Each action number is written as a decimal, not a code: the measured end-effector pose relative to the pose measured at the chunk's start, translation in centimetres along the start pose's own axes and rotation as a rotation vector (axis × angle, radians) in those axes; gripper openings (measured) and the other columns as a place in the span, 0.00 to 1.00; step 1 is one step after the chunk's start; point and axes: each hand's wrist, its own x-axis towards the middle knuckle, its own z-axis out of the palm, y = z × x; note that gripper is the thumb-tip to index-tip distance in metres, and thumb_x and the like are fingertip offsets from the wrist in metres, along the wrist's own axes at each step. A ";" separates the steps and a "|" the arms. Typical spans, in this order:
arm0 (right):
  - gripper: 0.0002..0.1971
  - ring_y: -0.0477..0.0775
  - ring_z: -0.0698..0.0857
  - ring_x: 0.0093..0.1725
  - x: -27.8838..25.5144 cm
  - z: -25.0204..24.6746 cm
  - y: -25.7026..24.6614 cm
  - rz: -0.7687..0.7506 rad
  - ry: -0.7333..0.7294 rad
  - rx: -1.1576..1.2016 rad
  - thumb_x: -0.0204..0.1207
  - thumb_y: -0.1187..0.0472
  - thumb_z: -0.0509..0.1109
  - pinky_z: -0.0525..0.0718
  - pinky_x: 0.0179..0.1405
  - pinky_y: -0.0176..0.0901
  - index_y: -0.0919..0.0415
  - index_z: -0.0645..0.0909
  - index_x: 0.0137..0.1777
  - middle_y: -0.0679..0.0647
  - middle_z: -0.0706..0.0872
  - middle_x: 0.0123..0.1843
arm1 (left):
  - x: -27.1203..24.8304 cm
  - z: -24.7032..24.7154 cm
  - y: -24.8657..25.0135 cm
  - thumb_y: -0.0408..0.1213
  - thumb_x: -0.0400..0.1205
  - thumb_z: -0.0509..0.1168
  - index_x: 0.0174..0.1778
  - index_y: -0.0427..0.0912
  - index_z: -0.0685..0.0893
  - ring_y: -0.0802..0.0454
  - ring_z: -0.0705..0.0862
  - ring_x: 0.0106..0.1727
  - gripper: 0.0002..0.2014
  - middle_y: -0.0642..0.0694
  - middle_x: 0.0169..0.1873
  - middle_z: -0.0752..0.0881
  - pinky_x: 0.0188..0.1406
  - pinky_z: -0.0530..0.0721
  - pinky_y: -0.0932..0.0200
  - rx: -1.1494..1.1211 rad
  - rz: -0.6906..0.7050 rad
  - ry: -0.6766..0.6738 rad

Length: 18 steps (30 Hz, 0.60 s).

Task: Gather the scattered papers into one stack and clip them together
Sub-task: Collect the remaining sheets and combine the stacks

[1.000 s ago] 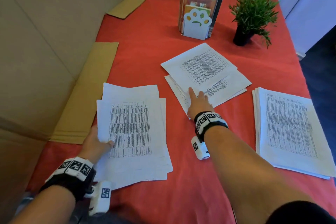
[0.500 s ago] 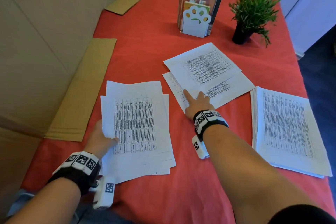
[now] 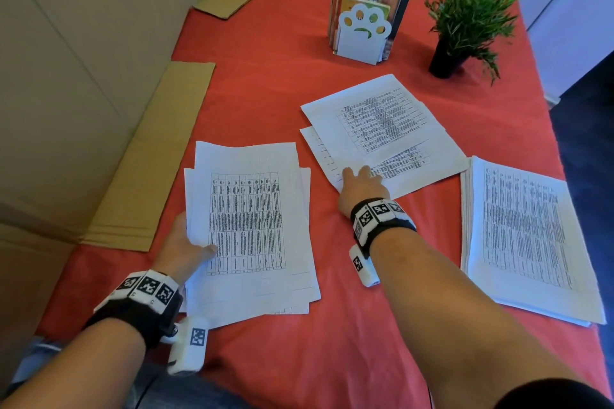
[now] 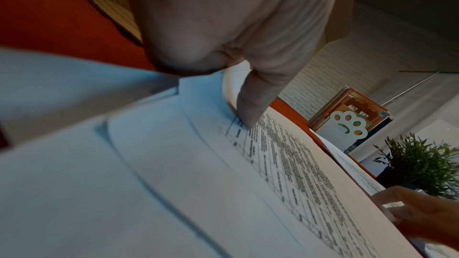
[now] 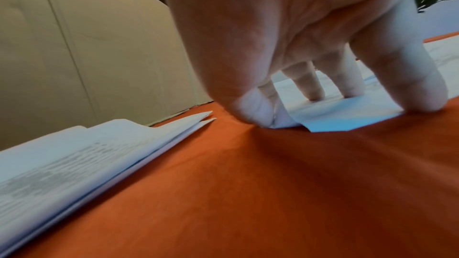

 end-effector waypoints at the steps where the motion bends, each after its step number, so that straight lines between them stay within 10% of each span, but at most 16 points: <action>1: 0.29 0.74 0.60 0.77 -0.3 0.2 0.1 -0.003 -0.016 -0.003 0.76 0.63 0.58 0.80 0.56 0.59 0.50 0.59 0.77 0.64 0.52 0.82 | 0.0 0.0 0.0 0.17 0.73 0.69 0.74 0.44 0.67 0.44 0.82 0.54 0.35 0.47 0.52 0.83 0.47 0.80 0.54 -0.006 -0.005 -0.003; 4: 0.37 0.75 0.48 0.82 -1.1 0.9 0.4 -0.037 -0.059 -0.024 0.75 0.64 0.59 0.78 0.62 0.63 0.43 0.49 0.81 0.62 0.42 0.85 | 0.1 0.0 0.0 0.17 0.74 0.69 0.72 0.43 0.68 0.47 0.82 0.51 0.33 0.50 0.47 0.82 0.40 0.80 0.56 -0.006 -0.009 -0.006; 18: 0.38 0.81 0.62 0.76 -0.6 0.3 1.0 -0.034 -0.038 -0.133 0.80 0.66 0.58 0.80 0.58 0.66 0.42 0.42 0.82 0.72 0.52 0.82 | 0.5 -0.4 -0.5 0.20 0.72 0.72 0.76 0.48 0.64 0.41 0.81 0.63 0.39 0.47 0.58 0.82 0.61 0.80 0.45 0.047 0.003 -0.006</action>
